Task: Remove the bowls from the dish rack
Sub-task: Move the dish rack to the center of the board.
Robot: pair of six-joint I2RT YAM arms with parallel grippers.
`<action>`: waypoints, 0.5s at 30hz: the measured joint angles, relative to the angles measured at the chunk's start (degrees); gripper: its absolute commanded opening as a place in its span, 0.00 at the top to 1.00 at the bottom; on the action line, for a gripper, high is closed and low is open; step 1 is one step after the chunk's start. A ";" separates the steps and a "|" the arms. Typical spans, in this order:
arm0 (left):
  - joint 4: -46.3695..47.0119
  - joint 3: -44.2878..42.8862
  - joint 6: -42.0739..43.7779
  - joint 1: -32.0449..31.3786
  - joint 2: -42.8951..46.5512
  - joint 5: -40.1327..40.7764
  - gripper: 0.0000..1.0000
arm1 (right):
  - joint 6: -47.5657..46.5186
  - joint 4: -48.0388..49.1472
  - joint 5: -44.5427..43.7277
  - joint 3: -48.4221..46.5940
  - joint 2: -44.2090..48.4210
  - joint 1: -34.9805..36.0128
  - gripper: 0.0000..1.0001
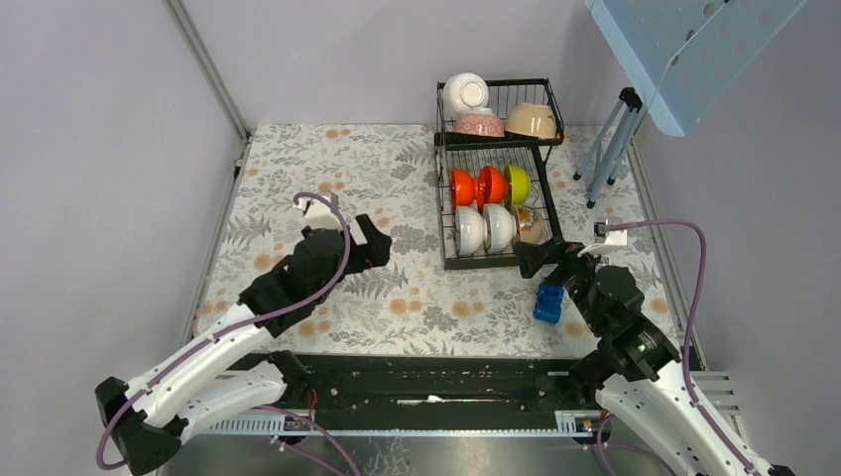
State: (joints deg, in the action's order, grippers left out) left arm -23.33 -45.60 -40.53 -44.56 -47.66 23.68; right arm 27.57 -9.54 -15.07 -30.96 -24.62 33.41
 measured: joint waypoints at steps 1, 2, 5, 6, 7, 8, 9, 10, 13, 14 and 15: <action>0.17 0.55 -0.02 0.00 0.39 0.22 0.01 | -0.24 0.00 0.31 0.00 0.59 0.00 0.00; 0.46 1.20 -0.02 0.00 0.92 0.50 0.01 | -0.35 0.00 0.81 0.00 1.11 -0.02 0.00; 2.10 3.85 0.17 0.00 3.61 1.29 0.01 | -0.22 -0.31 1.27 0.00 1.75 0.00 0.00; 2.99 4.70 0.35 0.00 4.50 1.53 0.01 | 0.02 -0.83 1.27 0.00 1.70 0.00 0.00; 4.24 5.73 0.68 0.00 5.38 1.68 0.01 | 0.33 -1.42 1.27 0.00 1.60 0.00 0.00; 5.53 6.64 1.09 0.00 6.03 1.75 0.01 | 0.68 -2.01 1.22 0.00 1.49 0.02 0.00; 6.58 7.28 1.20 0.00 6.21 1.84 0.01 | 1.14 -2.73 1.09 0.00 1.25 0.02 0.00; 8.20 8.09 1.18 0.00 6.10 1.90 0.01 | 1.73 -3.45 0.92 0.00 1.01 0.02 0.00; 11.32 8.72 0.09 0.00 3.52 1.99 0.01 | 2.99 -5.49 -0.48 0.00 0.35 0.02 0.00; 12.81 8.72 -0.61 0.00 1.40 2.05 0.01 | 3.32 -6.19 -1.01 -0.02 -0.04 0.02 0.00; 13.88 8.70 -1.14 0.00 -0.37 2.03 0.02 | 3.50 -6.82 -1.42 -0.04 -0.52 0.02 0.00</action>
State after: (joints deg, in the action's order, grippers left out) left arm -9.45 -36.91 -41.67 -44.56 -48.03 25.71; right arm 31.07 -16.36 -16.49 -31.00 -25.15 33.43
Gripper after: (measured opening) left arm 0.988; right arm 0.994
